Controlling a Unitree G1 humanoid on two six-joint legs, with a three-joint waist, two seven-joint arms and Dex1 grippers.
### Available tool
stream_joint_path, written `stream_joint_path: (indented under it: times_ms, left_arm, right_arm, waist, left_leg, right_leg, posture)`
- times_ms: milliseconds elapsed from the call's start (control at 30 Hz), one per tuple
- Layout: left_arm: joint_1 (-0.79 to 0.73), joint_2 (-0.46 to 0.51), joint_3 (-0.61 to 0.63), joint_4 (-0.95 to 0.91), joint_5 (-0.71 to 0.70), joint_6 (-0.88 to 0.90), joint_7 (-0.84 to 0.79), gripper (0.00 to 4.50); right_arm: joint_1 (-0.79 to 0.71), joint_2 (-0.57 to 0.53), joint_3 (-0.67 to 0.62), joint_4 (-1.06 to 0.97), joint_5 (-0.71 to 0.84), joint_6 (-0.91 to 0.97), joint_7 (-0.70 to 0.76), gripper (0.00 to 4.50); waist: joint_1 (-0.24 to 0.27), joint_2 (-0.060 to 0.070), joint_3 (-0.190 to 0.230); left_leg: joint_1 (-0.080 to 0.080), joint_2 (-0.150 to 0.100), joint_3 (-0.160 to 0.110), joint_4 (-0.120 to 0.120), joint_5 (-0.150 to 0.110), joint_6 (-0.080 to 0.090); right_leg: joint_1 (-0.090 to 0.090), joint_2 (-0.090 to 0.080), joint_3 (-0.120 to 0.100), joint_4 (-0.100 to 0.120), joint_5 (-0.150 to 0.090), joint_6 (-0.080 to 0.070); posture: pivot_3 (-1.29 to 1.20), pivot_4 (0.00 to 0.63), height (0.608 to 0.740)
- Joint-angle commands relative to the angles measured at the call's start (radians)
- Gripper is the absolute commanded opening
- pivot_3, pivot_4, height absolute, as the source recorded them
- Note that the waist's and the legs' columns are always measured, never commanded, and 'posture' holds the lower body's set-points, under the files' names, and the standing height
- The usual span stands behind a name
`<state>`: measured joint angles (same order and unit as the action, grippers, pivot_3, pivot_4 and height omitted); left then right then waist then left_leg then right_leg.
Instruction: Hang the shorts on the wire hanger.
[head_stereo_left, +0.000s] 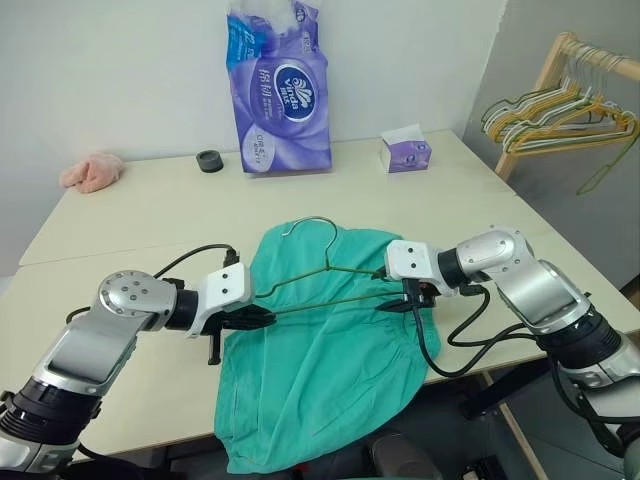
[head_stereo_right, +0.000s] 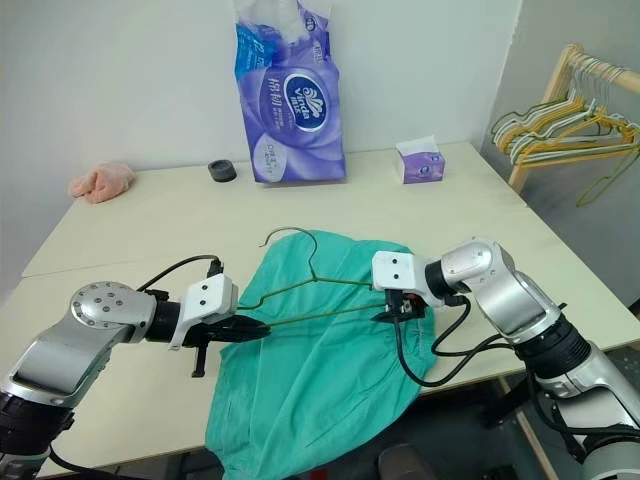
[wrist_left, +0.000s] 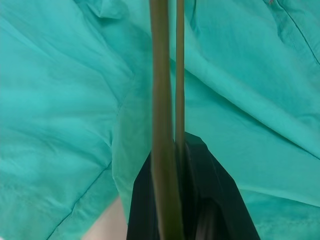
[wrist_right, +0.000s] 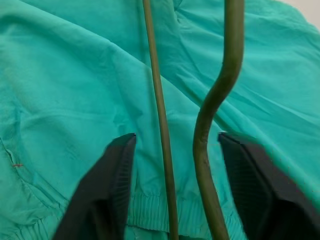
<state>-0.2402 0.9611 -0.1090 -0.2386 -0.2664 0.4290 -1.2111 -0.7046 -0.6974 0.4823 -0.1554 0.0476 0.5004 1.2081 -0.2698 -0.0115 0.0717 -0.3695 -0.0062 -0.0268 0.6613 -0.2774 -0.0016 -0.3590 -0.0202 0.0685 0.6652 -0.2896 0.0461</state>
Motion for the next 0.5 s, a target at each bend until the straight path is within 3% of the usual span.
stream_joint_path:
  times_ms: [33,167,333,467,500]
  left_arm:
    - [-0.003,0.018,0.023,-0.037,-0.003,-0.002,0.002,0.00]
    - [0.005,0.020,0.025,-0.041,-0.003,-0.004,0.001,0.00]
    - [0.006,0.013,0.021,-0.033,0.004,-0.013,0.009,0.00]
    - [-0.014,-0.049,0.047,0.015,0.002,-0.032,0.081,0.00]
    - [-0.023,-0.066,0.056,0.034,0.004,-0.036,0.103,0.52]
  right_arm:
    - [-0.028,-0.001,0.005,-0.006,-0.022,0.007,0.015,1.43]
    - [-0.021,0.000,0.008,-0.015,-0.027,0.027,0.026,0.03]
    - [-0.014,0.000,0.004,-0.023,-0.028,0.037,0.033,0.03]
    - [-0.006,-0.001,-0.012,-0.023,-0.019,0.061,0.024,0.03]
    - [-0.004,-0.002,-0.017,-0.022,-0.016,0.067,0.022,0.00]
  waist:
    - [0.002,0.000,0.000]
    - [0.007,0.000,0.000]
    - [0.013,0.000,0.000]
    - [0.018,0.000,0.000]
    - [0.020,0.000,0.000]
  left_leg:
    - [0.000,0.000,0.000,0.000,0.000,0.000]
    - [0.000,0.000,0.000,0.000,0.000,0.000]
    - [-0.001,0.000,0.000,0.000,0.000,0.000]
    - [-0.001,0.000,0.000,0.000,0.000,0.000]
    - [-0.001,0.000,0.000,0.000,0.000,0.000]
  right_leg:
    - [0.000,0.000,0.000,0.000,0.000,0.000]
    - [-0.001,0.000,0.000,0.000,0.000,0.000]
    - [-0.001,0.000,0.000,0.001,0.000,0.000]
    - [-0.001,0.000,0.000,0.001,0.000,0.000]
    - [-0.001,0.000,0.000,0.001,0.000,0.000]
  posture:
    - [-0.25,0.024,0.740]
    - [-0.25,0.024,0.740]
    - [-0.26,0.022,0.740]
    - [-0.26,0.022,0.740]
    - [-0.26,0.022,0.740]
